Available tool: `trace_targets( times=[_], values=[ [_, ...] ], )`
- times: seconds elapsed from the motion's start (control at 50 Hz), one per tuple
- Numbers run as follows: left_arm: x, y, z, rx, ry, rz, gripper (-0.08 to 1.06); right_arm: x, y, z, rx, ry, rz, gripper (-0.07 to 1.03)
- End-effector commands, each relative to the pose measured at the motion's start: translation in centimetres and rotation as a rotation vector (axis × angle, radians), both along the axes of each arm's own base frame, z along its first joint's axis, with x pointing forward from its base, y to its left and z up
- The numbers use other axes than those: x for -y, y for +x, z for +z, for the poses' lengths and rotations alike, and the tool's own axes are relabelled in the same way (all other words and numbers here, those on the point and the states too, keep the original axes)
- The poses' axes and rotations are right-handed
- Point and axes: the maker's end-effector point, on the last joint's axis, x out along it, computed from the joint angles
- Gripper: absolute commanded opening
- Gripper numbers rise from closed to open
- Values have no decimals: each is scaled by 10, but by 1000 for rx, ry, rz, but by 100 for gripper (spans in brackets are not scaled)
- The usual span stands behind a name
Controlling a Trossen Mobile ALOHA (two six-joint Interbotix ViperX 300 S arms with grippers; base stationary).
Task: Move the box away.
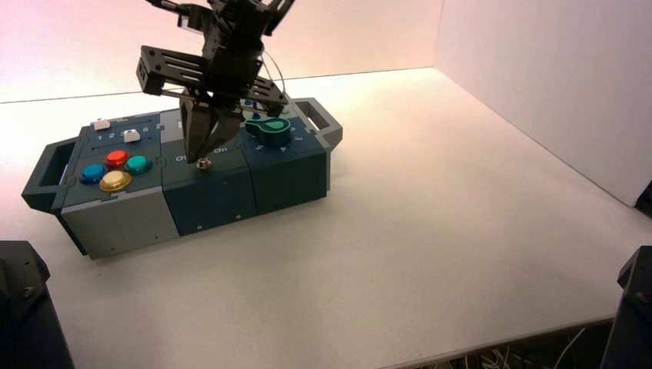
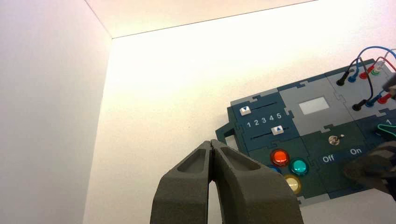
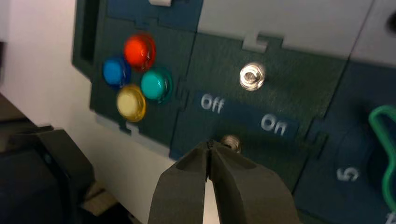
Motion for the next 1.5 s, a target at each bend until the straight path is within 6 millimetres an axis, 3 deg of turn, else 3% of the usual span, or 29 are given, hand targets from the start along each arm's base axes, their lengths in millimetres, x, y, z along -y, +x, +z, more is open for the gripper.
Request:
trace_targets(
  times=[0.02, 0.28, 0.6, 0.98, 1.5],
  values=[
    [0, 4, 5, 15, 6, -9, -4, -13, 3, 13, 19, 20, 32, -2],
    [1, 4, 5, 13, 6, -11, -4, -20, -14, 25, 25, 37, 67, -2],
    [1, 4, 6, 17, 8, -12, -4, -1, -34, 36, 7, 31, 69, -2],
    [1, 3, 6, 22, 7, -10, -4, 5, -37, 4, -31, -23, 59, -2],
    [0, 4, 6, 19, 10, -9, -4, -8, -16, -24, -55, -58, 60, -2]
  ],
)
